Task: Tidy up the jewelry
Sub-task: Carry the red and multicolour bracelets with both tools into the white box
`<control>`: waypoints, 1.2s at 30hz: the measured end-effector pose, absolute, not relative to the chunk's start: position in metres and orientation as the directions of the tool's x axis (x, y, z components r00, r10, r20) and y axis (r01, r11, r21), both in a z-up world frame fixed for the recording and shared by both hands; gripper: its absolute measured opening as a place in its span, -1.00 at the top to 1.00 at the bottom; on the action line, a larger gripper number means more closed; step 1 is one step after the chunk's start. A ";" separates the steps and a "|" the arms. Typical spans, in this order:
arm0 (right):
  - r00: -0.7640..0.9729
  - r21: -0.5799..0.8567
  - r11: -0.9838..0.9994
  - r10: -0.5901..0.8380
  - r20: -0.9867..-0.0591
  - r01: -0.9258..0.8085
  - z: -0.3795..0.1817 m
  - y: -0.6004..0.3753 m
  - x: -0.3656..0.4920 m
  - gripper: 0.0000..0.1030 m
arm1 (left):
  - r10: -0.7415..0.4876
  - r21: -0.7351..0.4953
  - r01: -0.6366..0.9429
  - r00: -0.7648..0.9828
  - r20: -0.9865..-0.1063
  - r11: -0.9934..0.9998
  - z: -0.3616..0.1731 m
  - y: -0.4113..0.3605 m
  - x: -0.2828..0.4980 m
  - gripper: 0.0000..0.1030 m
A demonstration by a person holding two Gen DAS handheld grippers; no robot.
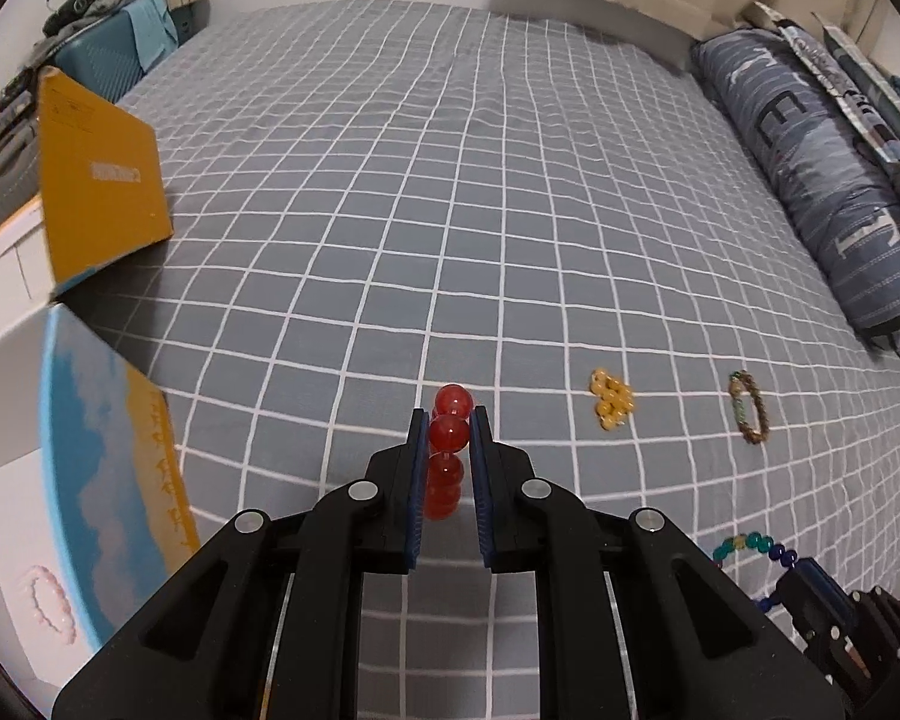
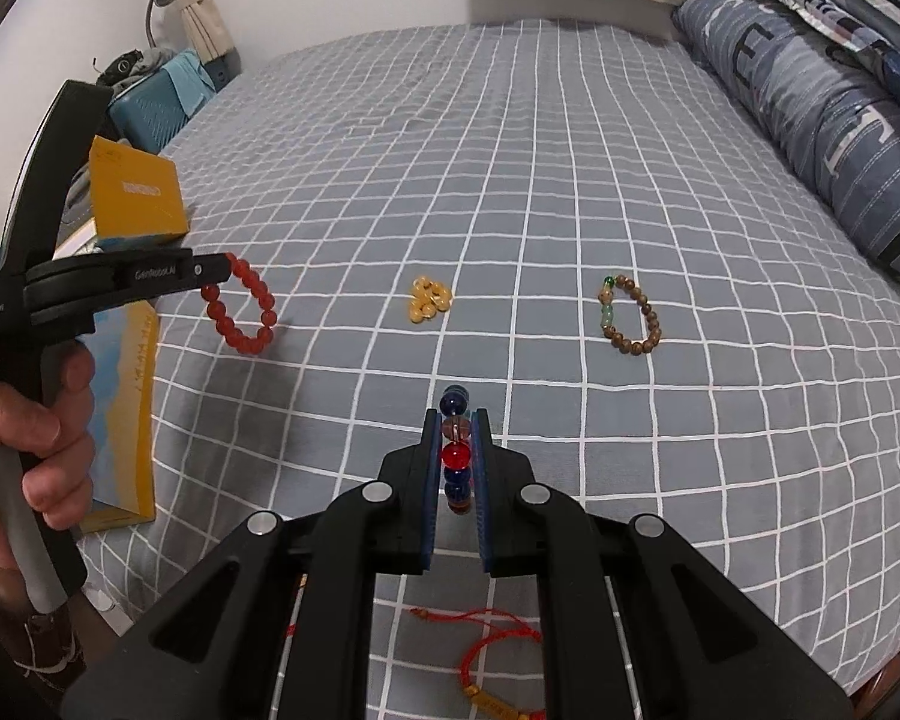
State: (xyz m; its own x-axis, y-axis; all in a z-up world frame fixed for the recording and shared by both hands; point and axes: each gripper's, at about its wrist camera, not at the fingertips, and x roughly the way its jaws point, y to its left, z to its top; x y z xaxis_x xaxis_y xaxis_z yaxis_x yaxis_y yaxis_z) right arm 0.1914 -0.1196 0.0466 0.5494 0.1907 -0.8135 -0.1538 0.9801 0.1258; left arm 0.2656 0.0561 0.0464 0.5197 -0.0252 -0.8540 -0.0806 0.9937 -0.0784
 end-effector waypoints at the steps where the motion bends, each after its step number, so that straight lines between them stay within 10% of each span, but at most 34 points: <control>1: 0.555 0.126 0.980 0.192 -0.809 -0.155 0.050 -0.120 0.188 0.82 | -0.025 -0.077 -0.077 0.524 -0.851 0.994 0.050 0.056 0.261 0.75; 36: 0.633 0.099 0.963 0.241 -0.735 -0.252 0.119 -0.064 0.143 0.82 | -0.001 -0.072 -0.091 0.613 -0.790 0.993 0.134 0.108 0.144 0.75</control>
